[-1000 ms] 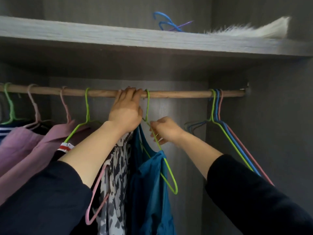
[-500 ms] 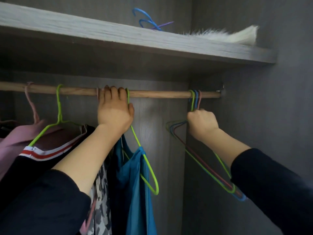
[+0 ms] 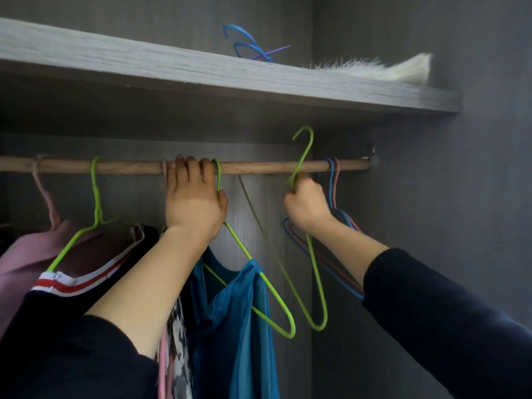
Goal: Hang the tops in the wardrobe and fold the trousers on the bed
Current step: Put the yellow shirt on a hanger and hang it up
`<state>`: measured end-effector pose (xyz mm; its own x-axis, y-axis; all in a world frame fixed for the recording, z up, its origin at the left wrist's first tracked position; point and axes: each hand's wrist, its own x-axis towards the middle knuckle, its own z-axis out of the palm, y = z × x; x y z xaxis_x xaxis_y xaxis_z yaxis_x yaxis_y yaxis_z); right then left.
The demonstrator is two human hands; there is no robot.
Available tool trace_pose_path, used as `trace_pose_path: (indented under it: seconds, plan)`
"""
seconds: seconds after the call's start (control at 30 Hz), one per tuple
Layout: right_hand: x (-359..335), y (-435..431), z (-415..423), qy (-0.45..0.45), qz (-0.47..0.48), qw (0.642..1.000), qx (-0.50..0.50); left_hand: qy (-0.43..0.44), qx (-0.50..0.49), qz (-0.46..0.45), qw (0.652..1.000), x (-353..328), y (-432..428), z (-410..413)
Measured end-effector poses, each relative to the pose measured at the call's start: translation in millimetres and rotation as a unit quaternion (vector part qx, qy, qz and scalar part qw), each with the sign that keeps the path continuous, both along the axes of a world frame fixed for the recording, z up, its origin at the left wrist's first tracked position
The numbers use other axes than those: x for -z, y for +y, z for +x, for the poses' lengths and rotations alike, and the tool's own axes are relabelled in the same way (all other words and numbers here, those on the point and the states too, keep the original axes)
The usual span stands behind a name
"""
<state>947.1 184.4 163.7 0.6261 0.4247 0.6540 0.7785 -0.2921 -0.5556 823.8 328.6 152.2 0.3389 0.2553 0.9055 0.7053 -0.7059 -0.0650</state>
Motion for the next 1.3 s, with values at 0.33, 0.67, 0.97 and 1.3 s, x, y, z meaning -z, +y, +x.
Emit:
trace_pose_path:
  seconds: [0.33, 0.67, 0.97, 1.3]
  plan:
    - [53, -42, -14, 0.036, 0.006, 0.997, -0.075, -0.036, 0.13, -0.185, 0.973, -2, -37, -10]
    - [89, -226, -52, 0.05, -0.129, 0.988, -0.069, 0.015, 0.233, -0.207, 0.95, 64, -199, -3]
    - [203, -482, -63, 0.232, -0.131, 0.964, 0.003, -0.028, 0.434, -0.312, 0.845, 194, -440, 26]
    - [299, -757, -66, 0.34, -0.143, 0.907, 0.205, 0.213, 0.512, -0.41, 0.724, 326, -702, 98]
